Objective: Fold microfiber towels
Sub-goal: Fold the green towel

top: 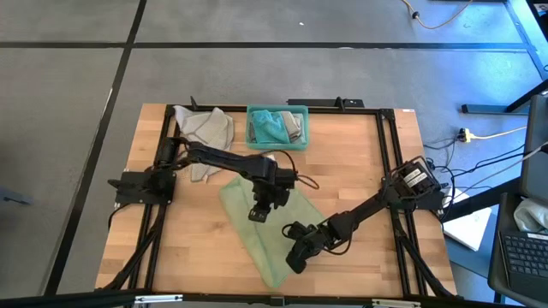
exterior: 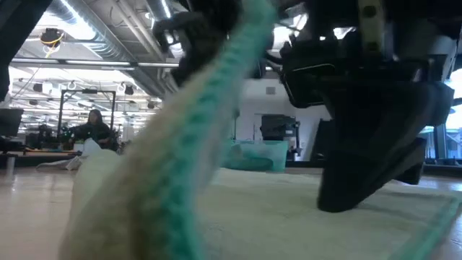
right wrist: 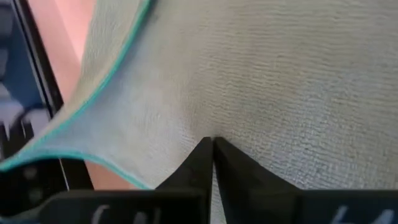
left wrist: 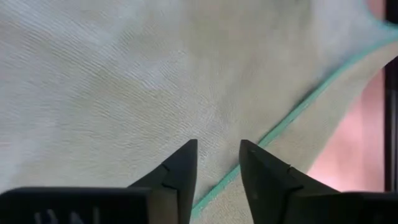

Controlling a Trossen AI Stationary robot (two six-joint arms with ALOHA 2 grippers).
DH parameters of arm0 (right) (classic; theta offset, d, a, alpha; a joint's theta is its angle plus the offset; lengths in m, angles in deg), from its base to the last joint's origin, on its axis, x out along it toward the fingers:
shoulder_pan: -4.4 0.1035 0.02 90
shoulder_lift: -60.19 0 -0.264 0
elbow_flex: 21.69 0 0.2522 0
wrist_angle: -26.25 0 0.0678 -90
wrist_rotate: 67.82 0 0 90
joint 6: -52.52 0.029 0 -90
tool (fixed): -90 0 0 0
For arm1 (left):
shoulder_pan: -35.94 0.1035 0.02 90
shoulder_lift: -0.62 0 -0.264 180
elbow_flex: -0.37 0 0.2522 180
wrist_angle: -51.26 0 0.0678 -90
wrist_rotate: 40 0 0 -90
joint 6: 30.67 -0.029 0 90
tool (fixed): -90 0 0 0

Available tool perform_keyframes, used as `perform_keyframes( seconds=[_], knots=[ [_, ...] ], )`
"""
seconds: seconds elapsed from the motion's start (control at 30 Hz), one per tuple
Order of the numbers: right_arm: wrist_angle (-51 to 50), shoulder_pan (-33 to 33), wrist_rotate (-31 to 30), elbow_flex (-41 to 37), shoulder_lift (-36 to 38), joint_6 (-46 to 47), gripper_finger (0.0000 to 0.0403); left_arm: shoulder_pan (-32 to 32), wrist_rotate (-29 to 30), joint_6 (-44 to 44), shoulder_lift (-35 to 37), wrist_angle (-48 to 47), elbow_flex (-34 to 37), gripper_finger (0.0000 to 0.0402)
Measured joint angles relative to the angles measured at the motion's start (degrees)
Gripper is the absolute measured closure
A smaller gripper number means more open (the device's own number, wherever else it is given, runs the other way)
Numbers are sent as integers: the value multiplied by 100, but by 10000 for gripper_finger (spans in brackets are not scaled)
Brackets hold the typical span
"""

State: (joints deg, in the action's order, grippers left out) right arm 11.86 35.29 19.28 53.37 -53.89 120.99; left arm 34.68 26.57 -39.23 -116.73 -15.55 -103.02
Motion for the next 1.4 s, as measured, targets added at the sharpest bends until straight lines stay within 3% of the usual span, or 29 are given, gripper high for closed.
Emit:
perform_keyframes(
  seconds=[0.13,0.33,0.5,0.63,0.87,1.4],
  knots=[
    [-255,0,518,4,2,-694,388,141,96,103,271,-173,-4,308],
    [-674,-4,1294,9,13,-1653,388,433,774,-84,396,-546,22,316],
    [-738,-4,1841,-2,4,-1934,388,692,812,91,321,366,655,316],
    [-742,-2,1959,-11,2,-1802,389,805,785,428,327,1147,1381,316],
    [-1120,9,1955,-22,143,-2067,389,790,426,545,451,1107,2107,316],
    [-2538,-464,2438,15,217,-2716,389,651,471,956,685,630,2181,316]
  ],
)
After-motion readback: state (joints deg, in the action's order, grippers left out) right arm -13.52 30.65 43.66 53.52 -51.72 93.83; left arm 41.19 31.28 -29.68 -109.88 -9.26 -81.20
